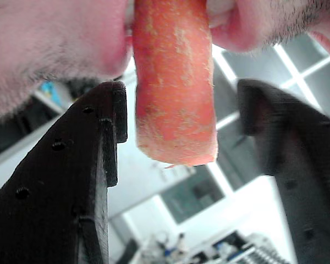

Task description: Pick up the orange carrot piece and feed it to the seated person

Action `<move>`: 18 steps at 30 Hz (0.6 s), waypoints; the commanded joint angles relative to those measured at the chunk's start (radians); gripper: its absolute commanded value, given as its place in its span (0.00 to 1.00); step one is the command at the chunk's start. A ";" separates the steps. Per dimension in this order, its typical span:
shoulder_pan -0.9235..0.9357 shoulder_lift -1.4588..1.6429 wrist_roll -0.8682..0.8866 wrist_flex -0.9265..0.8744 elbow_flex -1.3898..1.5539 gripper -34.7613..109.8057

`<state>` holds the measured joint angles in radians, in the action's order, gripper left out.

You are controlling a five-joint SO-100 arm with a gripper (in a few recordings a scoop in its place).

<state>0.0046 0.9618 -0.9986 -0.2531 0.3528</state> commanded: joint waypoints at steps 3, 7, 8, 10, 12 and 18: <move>0.006 0.063 -0.012 0.014 -0.080 0.43; 0.006 0.063 -0.012 0.014 -0.080 0.43; 0.006 0.063 -0.012 0.014 -0.080 0.43; 0.008 0.063 -0.012 0.014 -0.080 0.43; 0.009 0.063 -0.012 0.014 -0.080 0.43; 0.023 0.064 -0.012 0.014 -0.080 0.43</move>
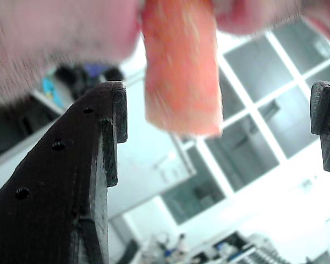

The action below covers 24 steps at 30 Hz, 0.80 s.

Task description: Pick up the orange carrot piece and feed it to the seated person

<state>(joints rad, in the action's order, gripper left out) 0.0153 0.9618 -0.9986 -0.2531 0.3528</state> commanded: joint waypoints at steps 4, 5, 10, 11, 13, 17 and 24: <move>0.040 0.064 -0.012 0.014 -0.080 0.43; 0.051 0.064 -0.012 0.014 -0.080 0.43; 0.092 0.063 -0.012 0.006 -0.074 0.43; 0.100 0.063 -0.012 0.006 -0.069 0.43; 0.123 0.063 -0.012 0.005 -0.064 0.43; 0.160 0.055 -0.012 0.003 -0.063 0.38; 0.176 0.049 -0.012 0.002 -0.061 0.21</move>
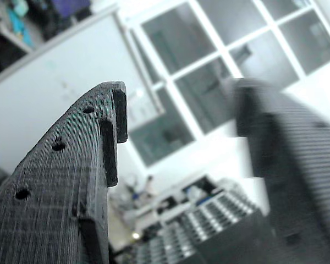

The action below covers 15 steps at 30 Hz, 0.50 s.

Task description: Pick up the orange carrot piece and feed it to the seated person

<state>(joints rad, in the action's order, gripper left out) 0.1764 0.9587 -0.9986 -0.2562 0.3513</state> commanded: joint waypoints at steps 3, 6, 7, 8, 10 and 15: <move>0.015 0.052 -0.012 0.005 -0.060 0.24; 0.015 0.052 -0.006 0.003 -0.060 0.23; 0.017 0.052 -0.003 0.003 -0.058 0.22; 0.018 0.052 -0.003 0.003 -0.057 0.22; 0.028 0.052 -0.002 0.002 -0.055 0.22; 0.035 0.086 0.000 0.002 0.066 0.22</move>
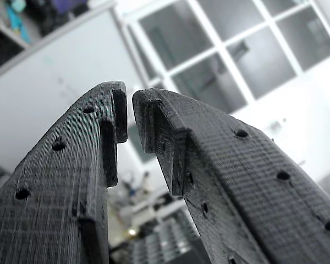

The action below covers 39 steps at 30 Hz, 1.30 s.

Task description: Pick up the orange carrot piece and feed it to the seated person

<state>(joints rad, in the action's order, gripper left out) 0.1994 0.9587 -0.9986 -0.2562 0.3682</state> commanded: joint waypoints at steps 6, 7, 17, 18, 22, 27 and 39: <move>0.012 0.325 0.000 0.002 0.383 0.22; 0.012 0.379 0.000 0.002 0.456 0.22; 0.009 0.931 0.002 0.014 1.241 0.22; 0.006 0.985 0.002 0.014 1.319 0.22; -0.002 1.212 0.003 0.015 1.611 0.22; -0.003 1.511 0.123 0.015 1.919 0.22; -0.046 2.098 0.598 0.002 2.316 0.22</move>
<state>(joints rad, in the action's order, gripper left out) 0.1703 2.9115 -0.4709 -0.2516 2.6507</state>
